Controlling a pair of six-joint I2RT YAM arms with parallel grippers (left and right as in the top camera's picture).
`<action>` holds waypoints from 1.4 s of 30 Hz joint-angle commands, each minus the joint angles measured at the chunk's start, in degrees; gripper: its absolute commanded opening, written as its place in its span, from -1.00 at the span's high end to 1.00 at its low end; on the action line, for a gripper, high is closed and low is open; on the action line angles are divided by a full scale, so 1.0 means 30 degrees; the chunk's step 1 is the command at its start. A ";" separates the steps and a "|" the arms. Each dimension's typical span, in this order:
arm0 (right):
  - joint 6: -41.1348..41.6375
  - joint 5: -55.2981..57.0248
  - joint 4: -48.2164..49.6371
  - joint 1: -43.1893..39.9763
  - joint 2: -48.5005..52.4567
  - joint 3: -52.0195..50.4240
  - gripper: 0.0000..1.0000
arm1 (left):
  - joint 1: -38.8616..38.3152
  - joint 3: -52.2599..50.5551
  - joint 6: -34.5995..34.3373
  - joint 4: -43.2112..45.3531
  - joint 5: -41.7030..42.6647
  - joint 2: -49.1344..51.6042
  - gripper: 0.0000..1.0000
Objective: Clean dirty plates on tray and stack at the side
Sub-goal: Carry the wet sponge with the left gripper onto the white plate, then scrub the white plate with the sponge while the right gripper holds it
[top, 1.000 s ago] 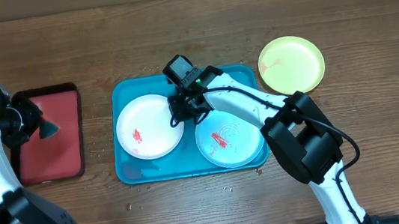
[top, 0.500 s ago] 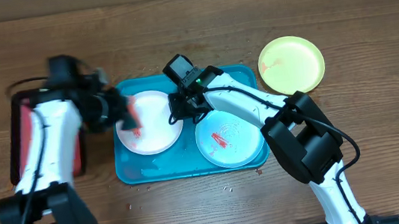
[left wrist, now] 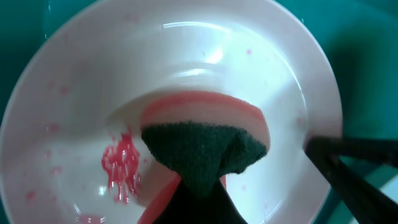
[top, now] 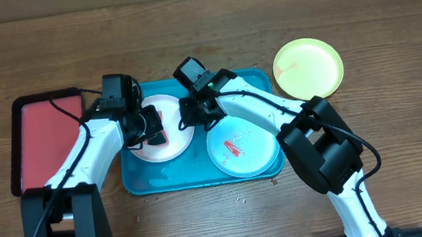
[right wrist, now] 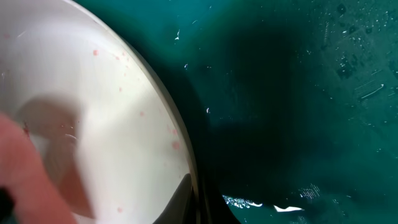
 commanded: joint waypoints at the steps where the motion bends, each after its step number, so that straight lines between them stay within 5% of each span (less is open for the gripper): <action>1: 0.0095 0.0692 -0.0248 -0.0240 0.0058 -0.0321 0.93 | -0.0109 -0.0262 -0.0685 0.0714 -0.0619 0.0845 0.91; 13: 0.0015 0.0707 -0.0874 -0.0291 0.0058 -0.0321 0.93 | 0.0437 0.0117 -0.0670 -0.1020 -0.9114 0.3308 0.92; 18: 0.0015 0.0714 -0.0874 -0.0291 0.0058 -0.0321 0.93 | 0.0430 0.1683 -0.0663 -0.2769 -1.0586 0.3300 0.92; 27: 0.0015 0.0707 -0.0889 -0.0291 0.0058 -0.0328 0.93 | 0.0168 0.2856 -0.0328 0.0248 -0.1530 0.3672 0.92; 42: 0.0015 0.0707 -0.0911 -0.0291 0.0058 -0.0328 0.93 | -0.2747 0.2900 -0.0729 -0.0291 0.2506 0.6659 0.92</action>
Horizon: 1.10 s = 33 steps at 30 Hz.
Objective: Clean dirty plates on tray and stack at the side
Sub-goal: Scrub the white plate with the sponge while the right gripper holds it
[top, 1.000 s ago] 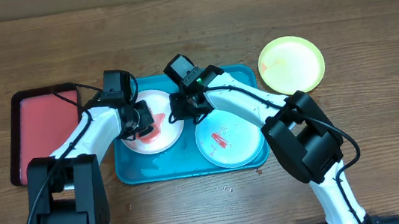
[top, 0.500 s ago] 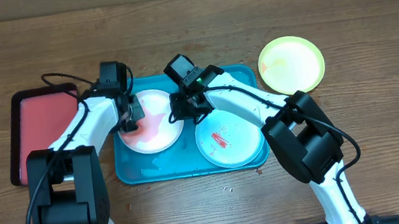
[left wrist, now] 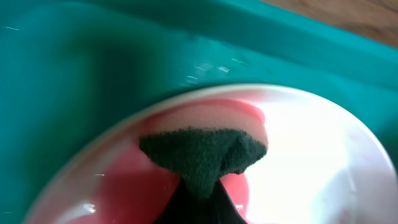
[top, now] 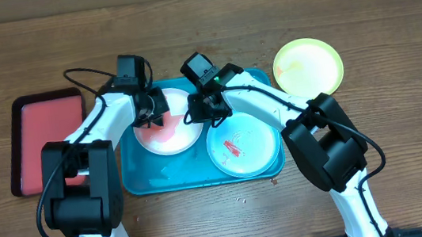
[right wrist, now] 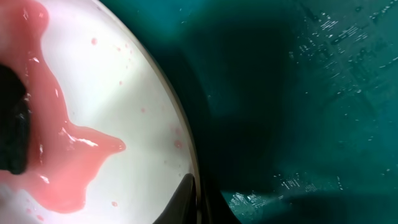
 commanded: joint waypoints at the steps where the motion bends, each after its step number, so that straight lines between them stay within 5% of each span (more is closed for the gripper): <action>1: -0.0131 0.0299 0.0255 0.0306 0.0226 -0.0328 0.93 | -0.1610 -0.0991 0.0495 -0.0896 0.4051 0.1763 0.91; 12: -0.0627 0.0240 0.0270 0.0306 0.0226 -0.0335 0.93 | -0.1617 -0.0976 0.1887 -0.3439 0.5166 0.0342 0.92; 24: -0.0634 0.0240 0.0117 0.0306 0.0226 -0.0335 0.93 | 0.0743 -0.0641 0.0233 -0.5960 -0.4459 0.0335 0.92; 33: -0.0634 0.0240 0.0109 0.0306 0.0226 -0.0328 0.93 | 0.2368 0.1413 -0.0095 -0.5872 -0.5792 0.0335 0.91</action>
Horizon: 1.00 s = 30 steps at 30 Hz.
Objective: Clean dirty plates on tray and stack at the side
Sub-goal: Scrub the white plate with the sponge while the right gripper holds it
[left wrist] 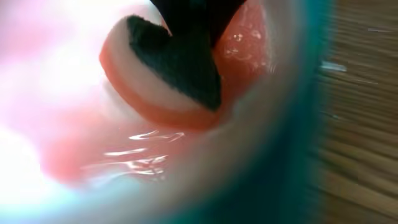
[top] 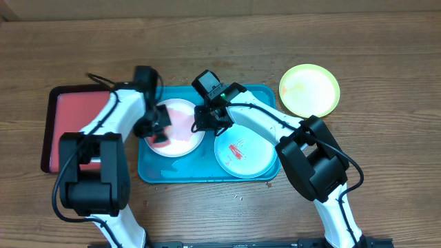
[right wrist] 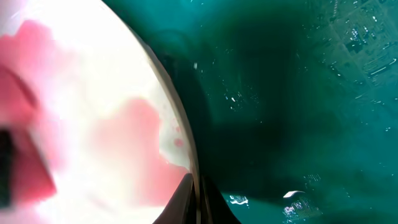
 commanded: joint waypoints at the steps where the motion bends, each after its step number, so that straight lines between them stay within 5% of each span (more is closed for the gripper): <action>1: -0.0335 0.0867 -0.0364 -0.0357 0.0153 -0.0328 0.93 | 0.0430 0.0743 -0.0561 0.0233 -0.2885 0.0707 0.92; 13: -0.0328 0.0860 -0.0357 -0.0357 0.0153 -0.0321 0.93 | -0.1523 0.0102 -0.0474 0.3810 0.5712 0.0750 0.91; 21: -0.0335 0.0867 -0.0415 -0.0357 0.0153 -0.0321 0.92 | -0.3504 0.0073 -0.0765 0.3614 0.4466 0.0750 0.91; 30: -0.0780 0.0940 -0.0882 -0.0372 0.0080 0.0182 0.93 | -0.0729 0.0736 -0.0765 0.0488 0.2943 0.0648 0.91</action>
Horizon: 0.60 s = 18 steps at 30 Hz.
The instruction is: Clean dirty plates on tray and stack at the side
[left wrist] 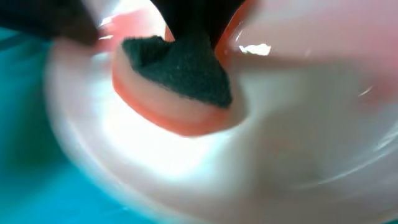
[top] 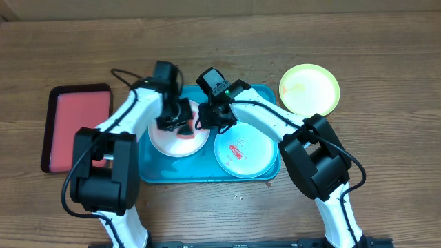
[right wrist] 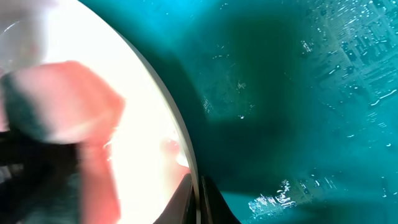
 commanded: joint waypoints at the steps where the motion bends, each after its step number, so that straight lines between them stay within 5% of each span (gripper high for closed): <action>1: -0.0488 0.0831 -0.0423 0.0051 0.0087 0.0306 0.93 | 0.1603 0.0401 -0.0197 -0.1297 -0.1741 0.0197 0.91; 10: -0.1005 0.1545 -0.1093 0.0051 0.0051 0.1800 0.93 | 0.3512 0.0590 0.0109 -0.2295 -0.3730 -0.3038 0.92; 18: -0.3031 0.3147 -0.2965 0.0095 -0.0022 0.4473 0.93 | 0.5450 0.0627 0.0379 -0.1239 -0.1362 -0.7308 0.91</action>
